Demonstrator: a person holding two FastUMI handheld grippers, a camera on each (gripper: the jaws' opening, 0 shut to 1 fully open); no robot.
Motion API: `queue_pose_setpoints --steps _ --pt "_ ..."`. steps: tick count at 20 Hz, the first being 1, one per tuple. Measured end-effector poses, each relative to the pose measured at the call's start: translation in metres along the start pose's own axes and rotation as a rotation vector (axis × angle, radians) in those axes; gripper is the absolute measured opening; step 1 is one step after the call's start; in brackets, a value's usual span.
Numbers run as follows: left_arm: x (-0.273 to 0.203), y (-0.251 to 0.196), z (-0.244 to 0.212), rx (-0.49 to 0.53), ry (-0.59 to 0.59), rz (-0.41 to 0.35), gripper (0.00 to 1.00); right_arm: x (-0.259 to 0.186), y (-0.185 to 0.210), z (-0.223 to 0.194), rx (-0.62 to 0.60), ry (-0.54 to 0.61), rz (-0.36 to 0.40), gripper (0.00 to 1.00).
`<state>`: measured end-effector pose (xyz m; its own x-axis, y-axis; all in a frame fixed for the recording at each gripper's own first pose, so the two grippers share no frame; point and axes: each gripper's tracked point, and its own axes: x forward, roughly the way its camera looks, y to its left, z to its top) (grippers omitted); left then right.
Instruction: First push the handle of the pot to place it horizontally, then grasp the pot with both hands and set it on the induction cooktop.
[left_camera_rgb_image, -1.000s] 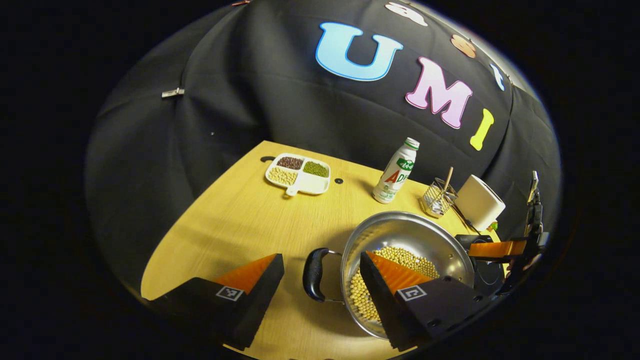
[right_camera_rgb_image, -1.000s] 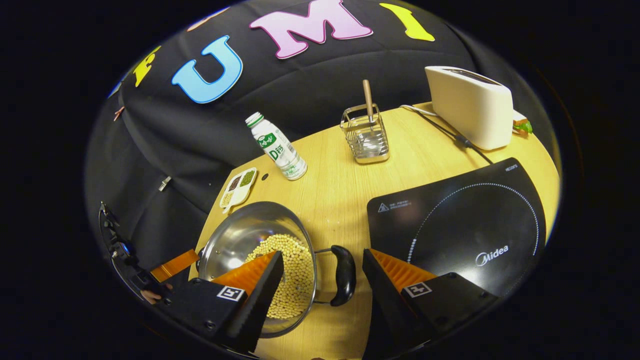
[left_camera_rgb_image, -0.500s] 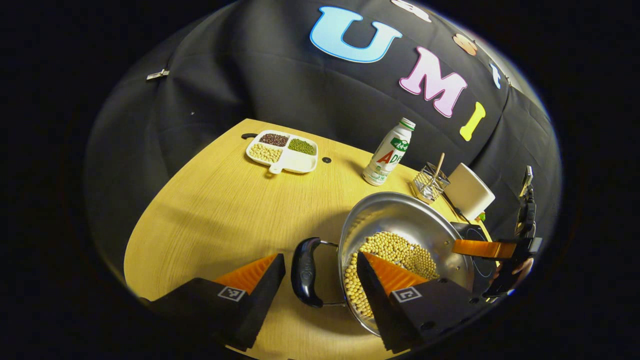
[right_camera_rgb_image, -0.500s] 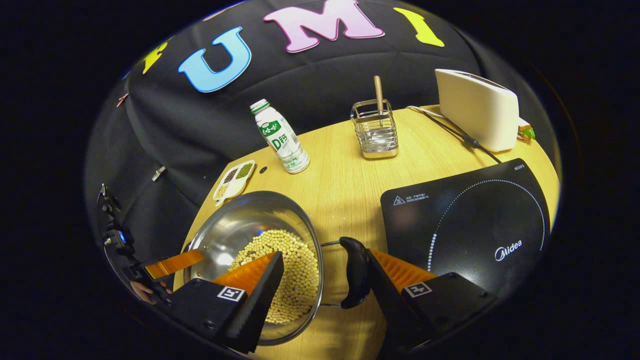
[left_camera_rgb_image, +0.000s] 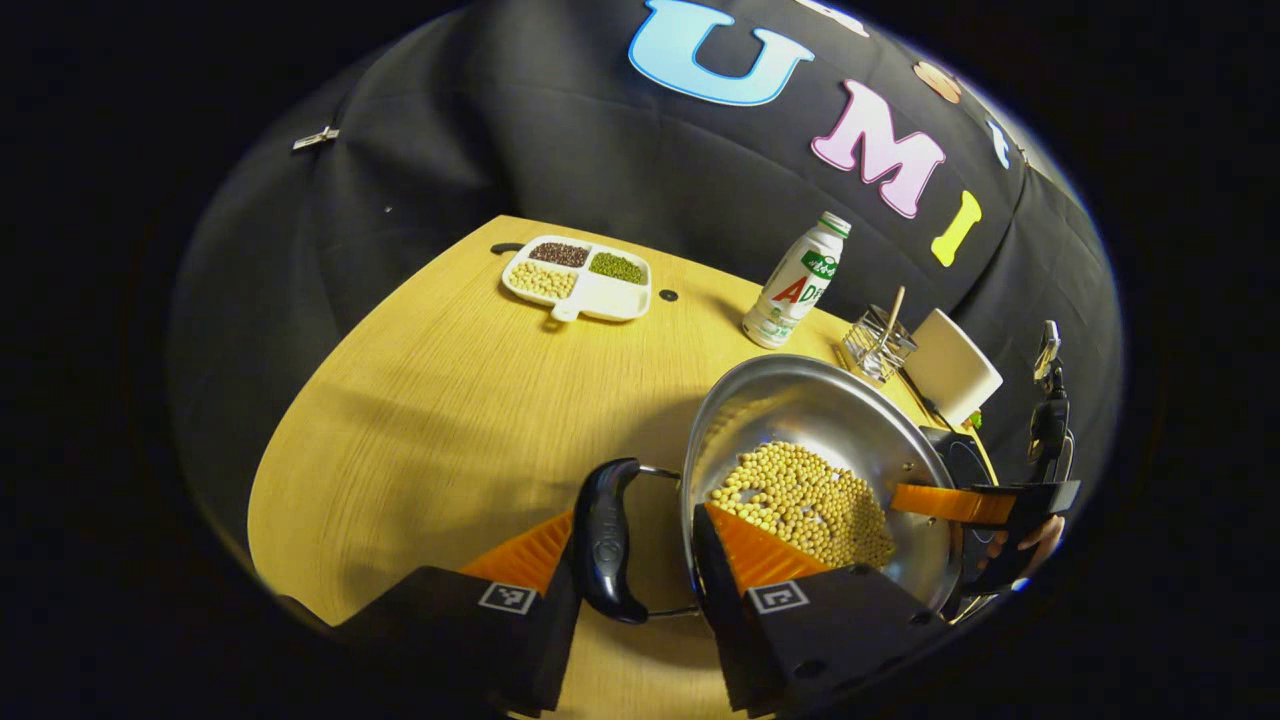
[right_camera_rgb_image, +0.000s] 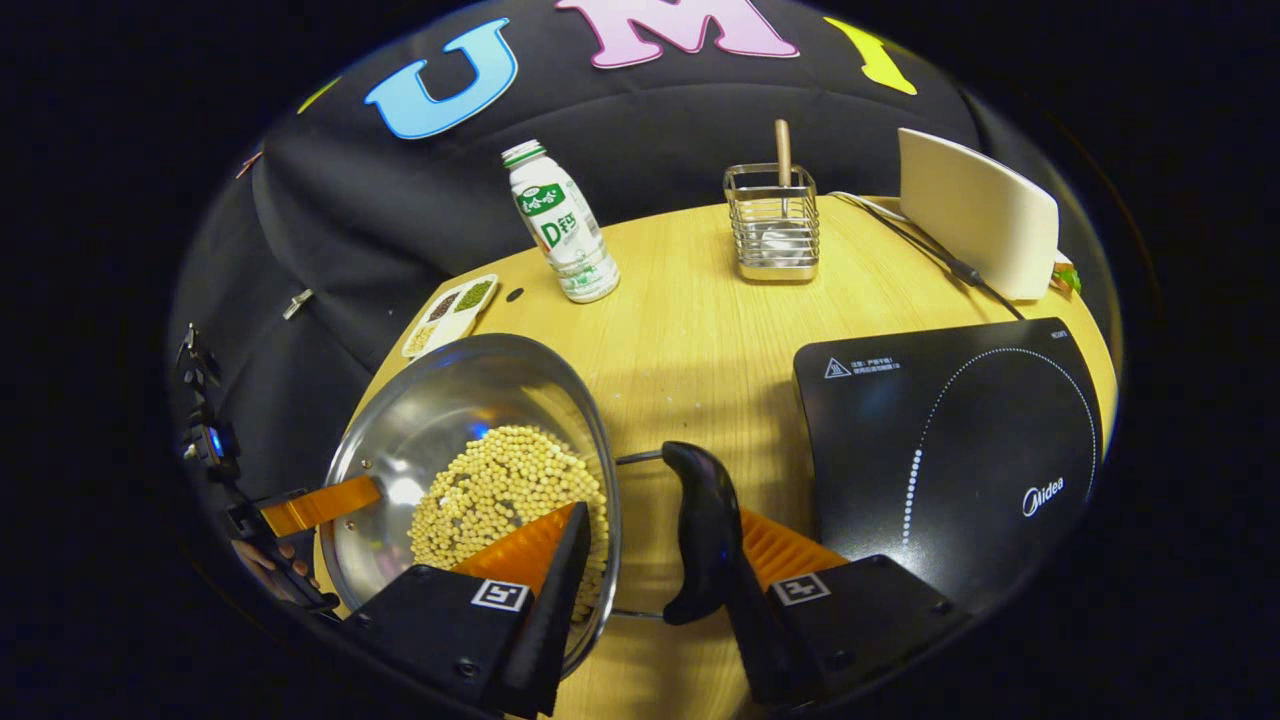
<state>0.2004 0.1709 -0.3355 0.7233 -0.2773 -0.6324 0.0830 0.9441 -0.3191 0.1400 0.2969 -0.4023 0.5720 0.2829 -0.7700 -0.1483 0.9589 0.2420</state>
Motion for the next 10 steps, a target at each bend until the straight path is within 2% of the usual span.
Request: queue_pose_setpoints --steps 1,2,4,5,6,7,8,10 --pt "-0.0012 -0.0014 0.0001 0.009 0.006 -0.002 0.63 0.0001 0.0013 0.0002 0.04 0.014 0.005 0.57" --pt "-0.0015 -0.0016 0.0008 0.01 0.008 -0.005 0.63 0.0005 0.002 0.0017 0.057 0.013 0.012 0.63" --pt "-0.0003 -0.0038 0.0033 0.0 0.003 -0.007 0.63 0.0023 0.0015 0.0013 0.061 0.017 0.011 0.57" --pt "-0.0001 -0.0031 0.0031 -0.005 -0.003 -0.007 0.59 0.0026 0.0016 0.0013 0.054 0.02 0.013 0.53" --pt "-0.0003 -0.0026 0.0031 -0.008 -0.004 -0.005 0.6 0.0016 0.0015 0.001 0.051 0.02 0.013 0.57" --pt "0.0005 -0.0034 0.0018 -0.008 -0.001 0.002 0.56 0.0005 -0.0002 0.0032 0.064 0.025 0.005 0.57" --pt "-0.0005 -0.0035 0.0019 -0.005 0.003 0.008 0.58 0.0013 0.0008 0.0003 0.062 0.024 0.0 0.53" --pt "-0.001 -0.0044 0.002 -0.001 0.009 0.016 0.56 -0.0003 0.0007 -0.0001 0.048 0.027 -0.002 0.53"
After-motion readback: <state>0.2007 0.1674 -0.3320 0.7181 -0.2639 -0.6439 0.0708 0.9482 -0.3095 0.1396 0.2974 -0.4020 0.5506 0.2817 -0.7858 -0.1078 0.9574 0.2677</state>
